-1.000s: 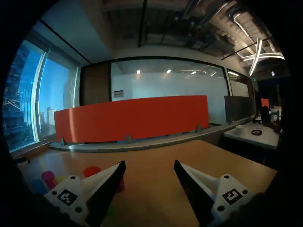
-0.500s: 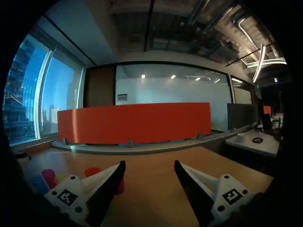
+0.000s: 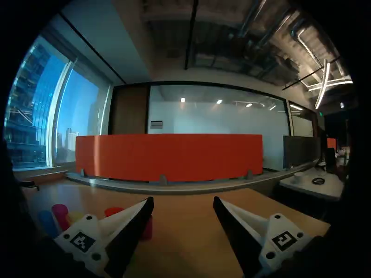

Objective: Pour water

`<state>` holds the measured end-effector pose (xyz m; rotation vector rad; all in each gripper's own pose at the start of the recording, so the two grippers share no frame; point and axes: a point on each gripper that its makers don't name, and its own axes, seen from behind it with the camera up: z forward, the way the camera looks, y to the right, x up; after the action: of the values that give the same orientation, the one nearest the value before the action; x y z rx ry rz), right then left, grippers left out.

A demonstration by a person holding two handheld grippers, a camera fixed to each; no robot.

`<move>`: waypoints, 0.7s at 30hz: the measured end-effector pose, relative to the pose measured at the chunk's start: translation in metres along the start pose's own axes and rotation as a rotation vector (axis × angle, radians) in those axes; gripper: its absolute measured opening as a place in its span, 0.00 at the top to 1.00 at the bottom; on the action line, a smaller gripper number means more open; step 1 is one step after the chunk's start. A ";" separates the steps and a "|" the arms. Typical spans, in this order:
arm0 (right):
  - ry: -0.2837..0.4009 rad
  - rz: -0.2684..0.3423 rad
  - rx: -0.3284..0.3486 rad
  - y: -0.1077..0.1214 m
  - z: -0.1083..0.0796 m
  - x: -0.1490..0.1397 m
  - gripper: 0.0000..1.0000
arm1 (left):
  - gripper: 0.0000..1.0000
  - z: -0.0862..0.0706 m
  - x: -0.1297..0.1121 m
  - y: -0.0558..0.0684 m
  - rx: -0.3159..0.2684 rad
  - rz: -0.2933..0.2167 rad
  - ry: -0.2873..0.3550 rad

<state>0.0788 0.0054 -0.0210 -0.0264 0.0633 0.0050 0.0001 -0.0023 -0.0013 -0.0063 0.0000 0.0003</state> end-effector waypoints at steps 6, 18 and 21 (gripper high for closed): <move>-0.009 0.003 0.014 -0.005 0.002 -0.012 0.01 | 0.13 0.000 0.000 0.000 0.000 0.000 0.000; -0.018 0.013 0.007 -0.008 0.012 -0.034 0.01 | 0.13 0.000 0.000 0.000 0.000 0.000 0.000; -0.018 -0.008 0.018 -0.011 0.011 -0.040 0.01 | 0.13 0.000 0.000 0.000 0.000 0.000 0.000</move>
<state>0.0393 -0.0058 -0.0068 -0.0088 0.0449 -0.0029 0.0002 -0.0020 -0.0016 -0.0062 -0.0001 0.0002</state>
